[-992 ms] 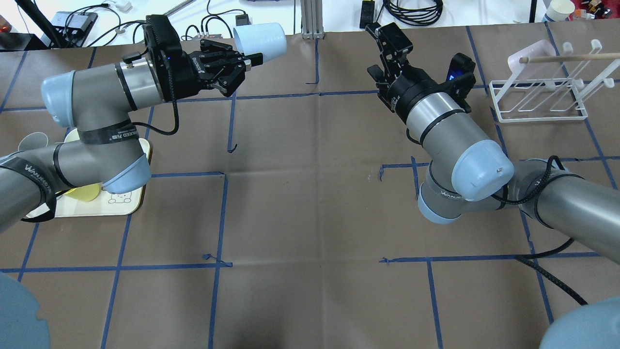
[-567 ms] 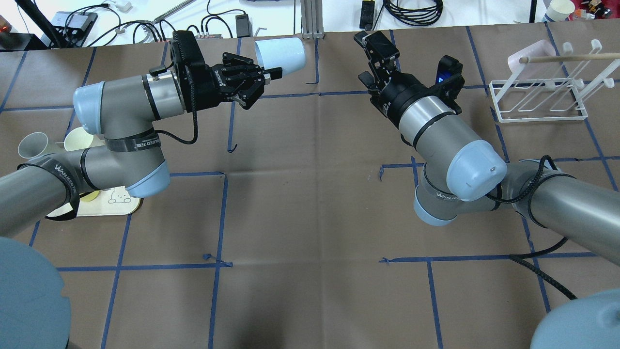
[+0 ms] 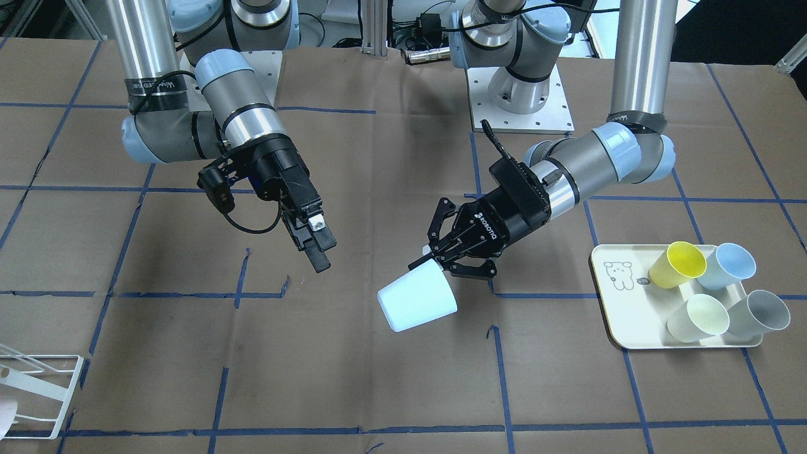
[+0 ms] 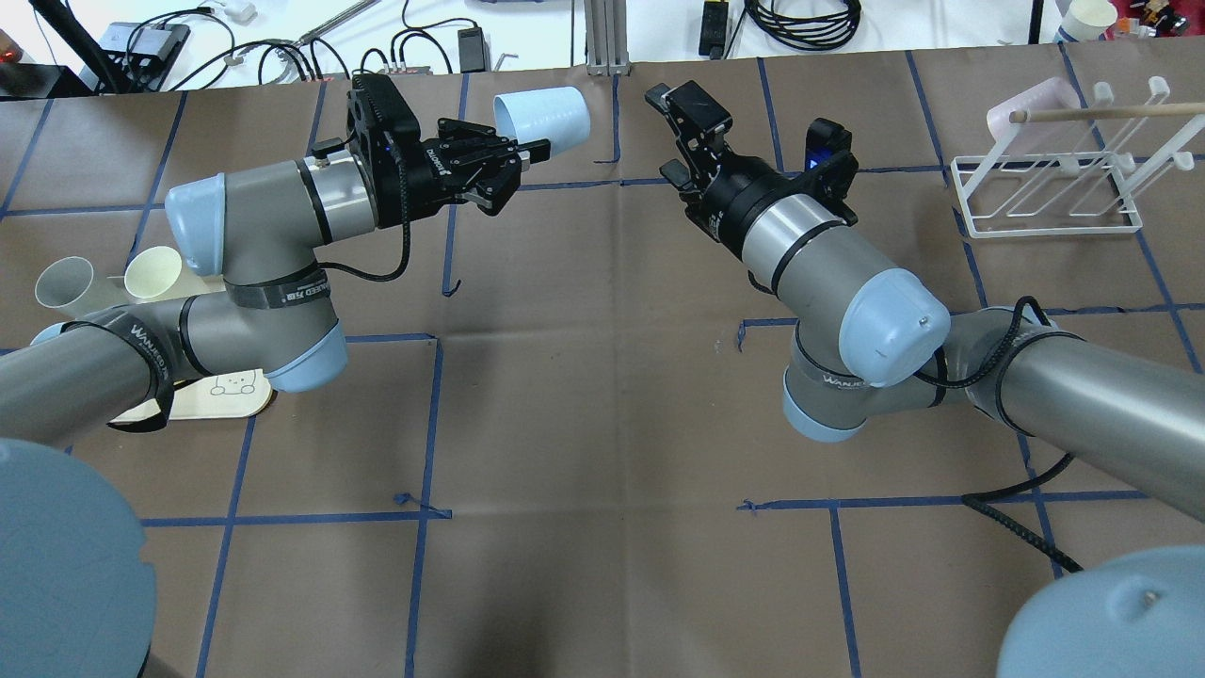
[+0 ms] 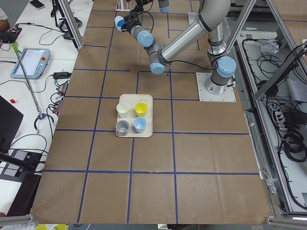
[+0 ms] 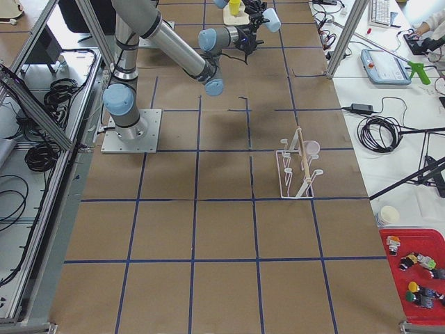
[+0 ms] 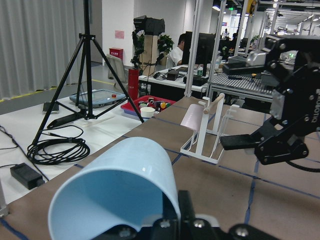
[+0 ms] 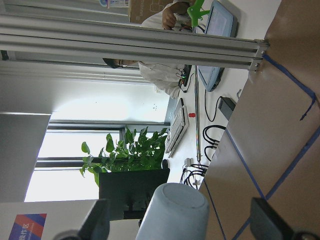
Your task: Transfer IKEA cup to right arm and place on rack
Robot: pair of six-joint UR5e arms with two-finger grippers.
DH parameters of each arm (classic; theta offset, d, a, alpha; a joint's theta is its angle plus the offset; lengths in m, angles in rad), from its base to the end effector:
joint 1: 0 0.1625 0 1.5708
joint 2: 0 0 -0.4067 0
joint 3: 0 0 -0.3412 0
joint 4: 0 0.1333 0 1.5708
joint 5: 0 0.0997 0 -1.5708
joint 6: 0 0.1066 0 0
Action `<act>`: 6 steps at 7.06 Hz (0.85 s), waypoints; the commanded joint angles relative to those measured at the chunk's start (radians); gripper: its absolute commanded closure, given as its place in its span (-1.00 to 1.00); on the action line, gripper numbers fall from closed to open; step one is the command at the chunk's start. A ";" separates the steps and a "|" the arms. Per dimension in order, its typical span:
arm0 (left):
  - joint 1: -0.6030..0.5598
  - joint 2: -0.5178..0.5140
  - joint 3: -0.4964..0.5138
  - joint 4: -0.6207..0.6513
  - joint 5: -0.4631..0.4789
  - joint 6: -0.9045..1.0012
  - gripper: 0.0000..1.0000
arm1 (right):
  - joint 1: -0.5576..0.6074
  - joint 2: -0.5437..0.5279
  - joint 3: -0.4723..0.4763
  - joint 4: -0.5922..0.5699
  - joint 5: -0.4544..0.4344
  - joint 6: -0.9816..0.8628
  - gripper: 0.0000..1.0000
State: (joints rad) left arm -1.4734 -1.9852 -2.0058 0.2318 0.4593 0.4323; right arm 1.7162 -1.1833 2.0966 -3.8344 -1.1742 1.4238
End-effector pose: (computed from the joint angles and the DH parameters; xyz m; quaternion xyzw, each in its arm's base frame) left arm -0.1806 -0.5053 0.3325 -0.3645 -0.7039 0.4988 0.3504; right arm 0.2422 -0.4496 0.3448 0.3577 0.6877 -0.3250 0.5418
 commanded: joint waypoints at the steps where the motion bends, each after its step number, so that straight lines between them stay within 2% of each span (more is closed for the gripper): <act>1: -0.036 -0.068 0.001 0.201 0.007 -0.146 1.00 | 0.054 0.066 -0.049 -0.001 -0.034 0.010 -1.00; 2: -0.036 -0.075 0.004 0.254 0.007 -0.220 1.00 | 0.066 0.077 -0.058 -0.002 -0.048 0.012 -1.00; 6: -0.038 -0.064 -0.004 0.264 0.004 -0.244 1.00 | 0.072 0.086 -0.101 0.003 -0.056 0.014 -1.00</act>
State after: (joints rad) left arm -1.5108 -2.0503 -2.0087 0.4938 0.4627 0.1919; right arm 1.7854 -1.1015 2.0083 -3.8338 -1.2261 1.4367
